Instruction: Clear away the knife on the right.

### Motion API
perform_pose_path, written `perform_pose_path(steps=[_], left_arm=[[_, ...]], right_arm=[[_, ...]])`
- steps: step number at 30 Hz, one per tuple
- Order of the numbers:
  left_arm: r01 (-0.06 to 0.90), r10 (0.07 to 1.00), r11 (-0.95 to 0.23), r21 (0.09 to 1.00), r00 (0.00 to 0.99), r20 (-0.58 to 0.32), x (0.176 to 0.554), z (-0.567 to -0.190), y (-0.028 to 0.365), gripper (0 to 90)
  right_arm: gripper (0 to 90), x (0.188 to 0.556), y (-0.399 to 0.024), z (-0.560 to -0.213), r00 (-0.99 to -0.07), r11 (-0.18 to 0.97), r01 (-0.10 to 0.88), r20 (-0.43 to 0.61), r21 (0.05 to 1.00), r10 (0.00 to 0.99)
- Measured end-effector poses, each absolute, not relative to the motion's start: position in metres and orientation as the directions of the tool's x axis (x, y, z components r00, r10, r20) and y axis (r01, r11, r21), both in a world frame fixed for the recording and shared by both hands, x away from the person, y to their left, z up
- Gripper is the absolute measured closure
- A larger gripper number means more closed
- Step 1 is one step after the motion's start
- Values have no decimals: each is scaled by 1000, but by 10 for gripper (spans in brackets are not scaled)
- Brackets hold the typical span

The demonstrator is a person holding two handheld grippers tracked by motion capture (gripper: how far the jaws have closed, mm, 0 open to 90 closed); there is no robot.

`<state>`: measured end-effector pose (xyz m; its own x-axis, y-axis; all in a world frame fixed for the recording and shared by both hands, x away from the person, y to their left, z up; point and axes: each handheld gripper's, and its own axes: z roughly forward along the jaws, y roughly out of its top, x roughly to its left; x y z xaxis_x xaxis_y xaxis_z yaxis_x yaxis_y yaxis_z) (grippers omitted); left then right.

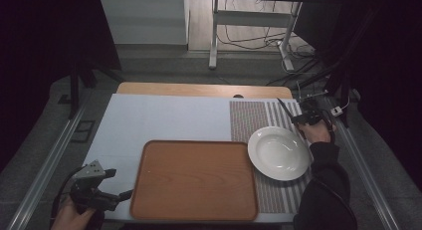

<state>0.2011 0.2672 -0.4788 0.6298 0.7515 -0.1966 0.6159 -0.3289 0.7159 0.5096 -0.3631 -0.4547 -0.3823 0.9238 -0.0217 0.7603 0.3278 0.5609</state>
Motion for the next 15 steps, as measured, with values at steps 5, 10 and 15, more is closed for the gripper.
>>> perform_pose_path(steps=[5,10,15], left_arm=[[615,751,-329,716,630,-196,201,-479,267,28],[615,751,-330,716,631,-195,201,-479,267,28],[614,751,-329,717,631,-195,201,-479,267,28]], right_arm=[[781,500,-358,-449,-401,329,749,-1,575,916],[781,490,-352,-447,-422,340,741,7,580,907],[781,480,-346,-446,-440,350,736,17,580,898]])
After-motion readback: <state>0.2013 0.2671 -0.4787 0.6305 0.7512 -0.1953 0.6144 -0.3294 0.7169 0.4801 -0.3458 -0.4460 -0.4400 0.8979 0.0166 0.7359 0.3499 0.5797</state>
